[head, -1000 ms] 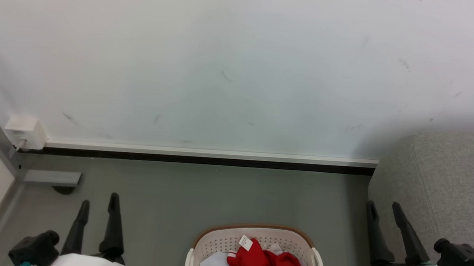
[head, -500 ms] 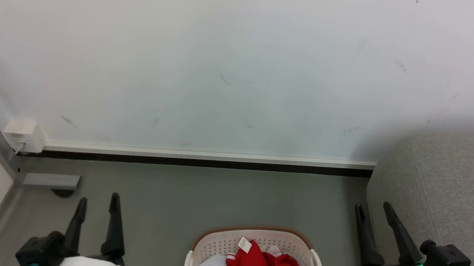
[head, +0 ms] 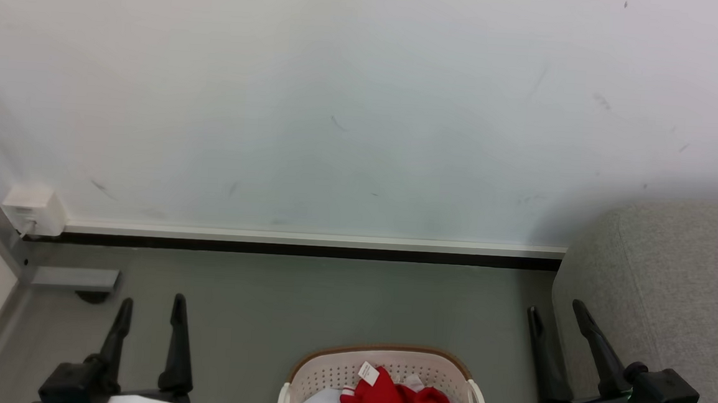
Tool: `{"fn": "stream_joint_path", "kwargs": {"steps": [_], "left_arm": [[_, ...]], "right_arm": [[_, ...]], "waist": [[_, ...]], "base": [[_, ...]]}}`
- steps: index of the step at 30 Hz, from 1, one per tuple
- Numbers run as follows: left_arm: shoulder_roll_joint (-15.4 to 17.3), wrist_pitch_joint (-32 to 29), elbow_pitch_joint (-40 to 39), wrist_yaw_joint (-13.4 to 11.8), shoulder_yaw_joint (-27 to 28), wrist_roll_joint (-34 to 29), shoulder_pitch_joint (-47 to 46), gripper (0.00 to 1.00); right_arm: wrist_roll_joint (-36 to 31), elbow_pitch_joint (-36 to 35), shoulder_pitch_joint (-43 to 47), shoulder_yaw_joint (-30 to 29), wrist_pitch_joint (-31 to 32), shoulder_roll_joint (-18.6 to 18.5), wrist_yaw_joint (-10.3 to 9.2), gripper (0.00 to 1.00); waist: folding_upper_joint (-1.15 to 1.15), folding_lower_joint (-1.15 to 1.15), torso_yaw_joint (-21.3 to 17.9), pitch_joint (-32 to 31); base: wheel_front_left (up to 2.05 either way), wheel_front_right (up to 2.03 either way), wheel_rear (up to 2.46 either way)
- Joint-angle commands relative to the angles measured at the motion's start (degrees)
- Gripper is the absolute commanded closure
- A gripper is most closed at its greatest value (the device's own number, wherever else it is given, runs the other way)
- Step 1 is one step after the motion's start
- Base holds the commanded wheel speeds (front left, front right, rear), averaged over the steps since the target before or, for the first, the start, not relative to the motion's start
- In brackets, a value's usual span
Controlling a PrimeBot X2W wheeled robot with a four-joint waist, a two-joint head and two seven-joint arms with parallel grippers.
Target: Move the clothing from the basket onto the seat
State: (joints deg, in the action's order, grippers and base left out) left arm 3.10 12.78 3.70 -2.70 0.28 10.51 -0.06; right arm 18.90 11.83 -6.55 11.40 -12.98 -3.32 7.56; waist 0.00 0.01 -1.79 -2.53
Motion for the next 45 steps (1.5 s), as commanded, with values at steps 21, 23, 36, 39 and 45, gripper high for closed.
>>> {"fn": "stream_joint_path", "kwargs": {"steps": [21, 23, 36, 39, 45], "left_arm": [[0.07, 2.43, -0.89, -0.85, -0.32, -8.87, 0.95, 0.00], [0.04, 2.40, -0.81, -0.85, -0.26, -8.81, 0.95, 0.00], [-0.06, 2.40, -1.14, -0.53, -0.35, -9.05, 0.84, 0.00], [-0.05, 2.39, -1.01, -0.33, -0.10, -9.05, 0.37, 0.00], [-0.06, 2.39, -0.44, 0.90, -0.40, -8.51, -1.25, 0.00]], "right_arm": [[-6.39, -0.27, -0.87, 1.22, -2.27, 0.18, -0.14, 0.00], [-6.25, -0.29, -0.89, 1.02, -2.27, 0.20, -0.14, 0.00], [-6.00, -0.29, -2.05, 0.97, -2.26, 0.15, -0.14, 0.00], [-5.83, -0.55, -3.16, 0.80, -2.26, -0.31, -0.14, 0.00], [-3.65, -1.53, -5.84, 0.03, -2.18, -0.69, -0.14, 0.00]], "waist": [[0.00, -0.01, -0.71, -0.60], [0.00, -0.01, -0.81, -0.58], [0.00, -0.01, -2.20, 0.34], [0.00, -0.01, -2.93, 1.01], [0.00, -0.01, -4.56, 3.45]], "base": [[0.00, 0.00, 0.00], [0.00, 0.00, 0.00], [0.00, 0.00, 0.00], [0.00, 0.00, 0.00], [0.00, 0.00, 0.00]]}}
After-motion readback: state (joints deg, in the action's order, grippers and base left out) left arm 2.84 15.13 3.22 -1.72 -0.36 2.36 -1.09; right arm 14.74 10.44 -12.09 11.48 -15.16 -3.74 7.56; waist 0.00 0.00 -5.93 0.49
